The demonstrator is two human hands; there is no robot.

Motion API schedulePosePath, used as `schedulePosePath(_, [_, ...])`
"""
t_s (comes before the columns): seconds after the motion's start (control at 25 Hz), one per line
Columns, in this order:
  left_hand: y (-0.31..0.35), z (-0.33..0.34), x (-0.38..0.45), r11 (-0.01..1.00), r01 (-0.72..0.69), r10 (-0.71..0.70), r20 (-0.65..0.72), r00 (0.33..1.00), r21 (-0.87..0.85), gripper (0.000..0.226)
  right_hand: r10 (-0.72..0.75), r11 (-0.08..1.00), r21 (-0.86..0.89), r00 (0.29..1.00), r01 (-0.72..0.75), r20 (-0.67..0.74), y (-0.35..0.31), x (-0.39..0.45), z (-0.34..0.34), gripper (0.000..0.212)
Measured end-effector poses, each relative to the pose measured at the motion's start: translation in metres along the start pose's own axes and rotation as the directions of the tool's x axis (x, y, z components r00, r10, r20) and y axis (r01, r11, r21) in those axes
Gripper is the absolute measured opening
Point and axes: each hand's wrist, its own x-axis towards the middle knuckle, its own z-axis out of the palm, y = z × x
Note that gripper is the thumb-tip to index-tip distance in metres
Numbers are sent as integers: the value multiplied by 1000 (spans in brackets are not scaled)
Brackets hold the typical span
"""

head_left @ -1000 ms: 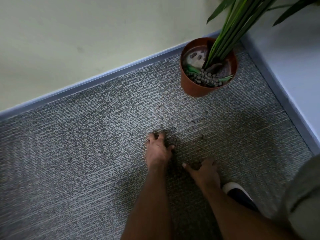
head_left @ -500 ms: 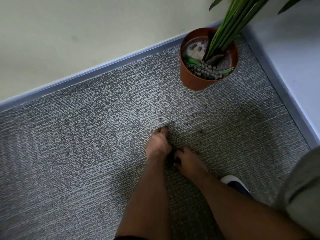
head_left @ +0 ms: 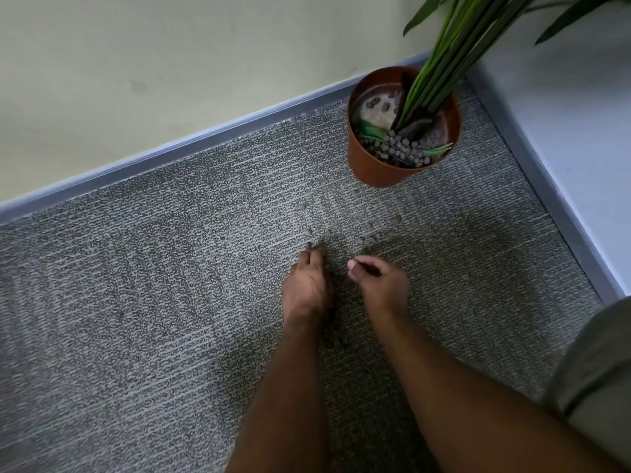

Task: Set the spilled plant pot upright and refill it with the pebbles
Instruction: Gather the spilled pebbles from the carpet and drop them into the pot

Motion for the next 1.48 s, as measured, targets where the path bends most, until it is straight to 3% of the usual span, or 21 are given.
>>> schedulePosePath(0.12, [7, 3, 5, 997, -62, 62, -1, 998, 53, 49, 139, 920, 384, 983, -85, -116, -23, 5, 5, 15])
schedulePosePath(0.28, [6, 7, 8, 995, -63, 60, 47, 997, 71, 42, 106, 839, 544, 978, 8, -178, -71, 19, 9, 17])
schedulePosePath(0.56, [4, 9, 13, 991, -87, 78, 94, 993, 100, 41, -133, 861, 422, 925, 286, -356, -145, 76, 3, 18])
schedulePosePath(0.84, [22, 9, 13, 974, -78, 46, 152, 987, 213, 32, -74, 939, 280, 913, 199, -401, -133, 95, -10, 25])
schedulePosePath(1.04, [18, 9, 14, 971, -103, 62, 185, 981, 216, 31, -110, 948, 223, 892, 227, -439, -140, 91, -17, 38])
schedulePosePath(1.32, [8, 12, 12, 997, -30, 20, 123, 992, 75, 27, -179, 943, 183, 886, 279, -427, -130, 86, -22, 43])
schedulePosePath(1.4, [5, 12, 11, 999, 7, -11, 125, 992, 38, 23, -290, 932, 70, 850, 355, -439, -127, 78, -23, 40])
schedulePosePath(1.48, [1, 12, 11, 999, 37, -38, 136, 990, 7, 18, -498, 862, -127, 775, 490, -388, -123, 69, -23, 34])
